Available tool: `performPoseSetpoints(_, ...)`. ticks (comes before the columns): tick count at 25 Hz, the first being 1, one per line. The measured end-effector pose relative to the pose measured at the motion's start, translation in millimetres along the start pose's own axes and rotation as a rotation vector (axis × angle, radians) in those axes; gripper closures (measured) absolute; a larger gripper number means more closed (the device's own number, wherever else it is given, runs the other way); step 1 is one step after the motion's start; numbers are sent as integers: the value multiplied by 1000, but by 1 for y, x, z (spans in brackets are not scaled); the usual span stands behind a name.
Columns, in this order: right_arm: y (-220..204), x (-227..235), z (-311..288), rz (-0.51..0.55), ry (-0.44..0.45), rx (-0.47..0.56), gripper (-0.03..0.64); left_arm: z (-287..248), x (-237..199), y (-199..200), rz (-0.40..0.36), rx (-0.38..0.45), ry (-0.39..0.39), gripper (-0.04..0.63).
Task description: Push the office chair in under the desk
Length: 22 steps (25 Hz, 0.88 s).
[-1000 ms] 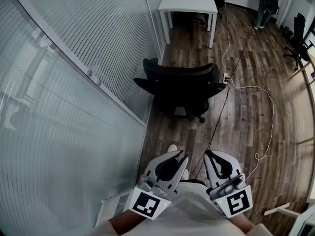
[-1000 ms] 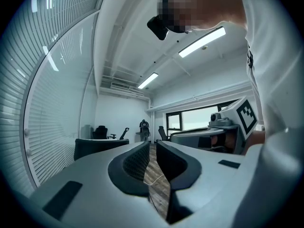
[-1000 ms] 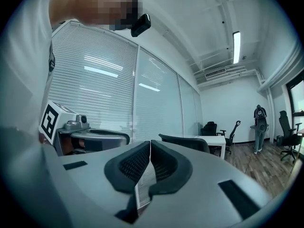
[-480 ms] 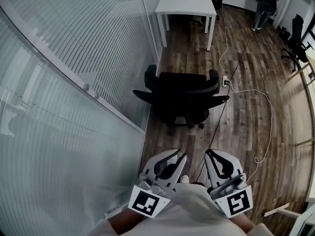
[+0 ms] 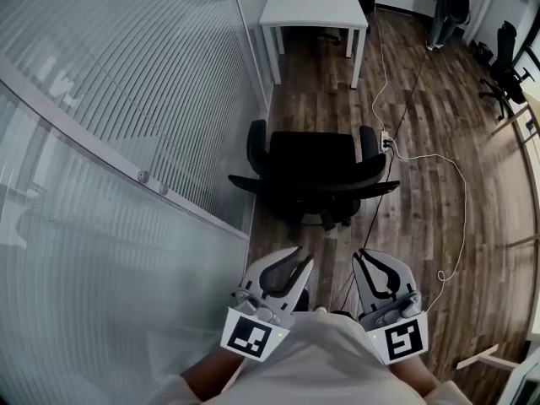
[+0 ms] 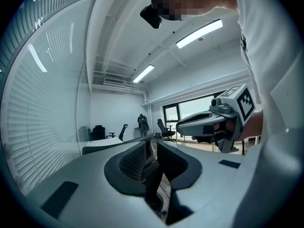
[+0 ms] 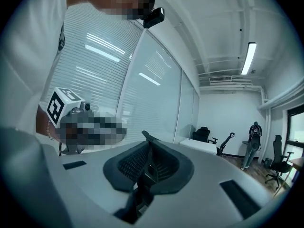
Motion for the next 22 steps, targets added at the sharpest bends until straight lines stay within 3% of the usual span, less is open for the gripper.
performPoseSetpoints(4,-17,8,-21,63,7,-50,583,-8,-31,-15,-29,-22,26,526)
performPoseSetpoints(9,-54,34,-43,214,-10,-106,581,-22,-70,-61,-65,-92,57,526)
performPoseSetpoints(13,-66,58,-57,293,-33,-186,566,-22,-104,-85,-88,-213,50,517)
performPoseSetpoints(22,-131,100,-92,455,-9,-352,506,-34,-157,-155,-238,-476,30,466)
Point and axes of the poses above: the fingertips, and each gripper's own axes: z backward along the fingers, x to its right, y out of its top, the point moved 2 cm from there along z, backward along the fingers, and after that the axes turned 11 degrees about -y, right-handed, at the moved point
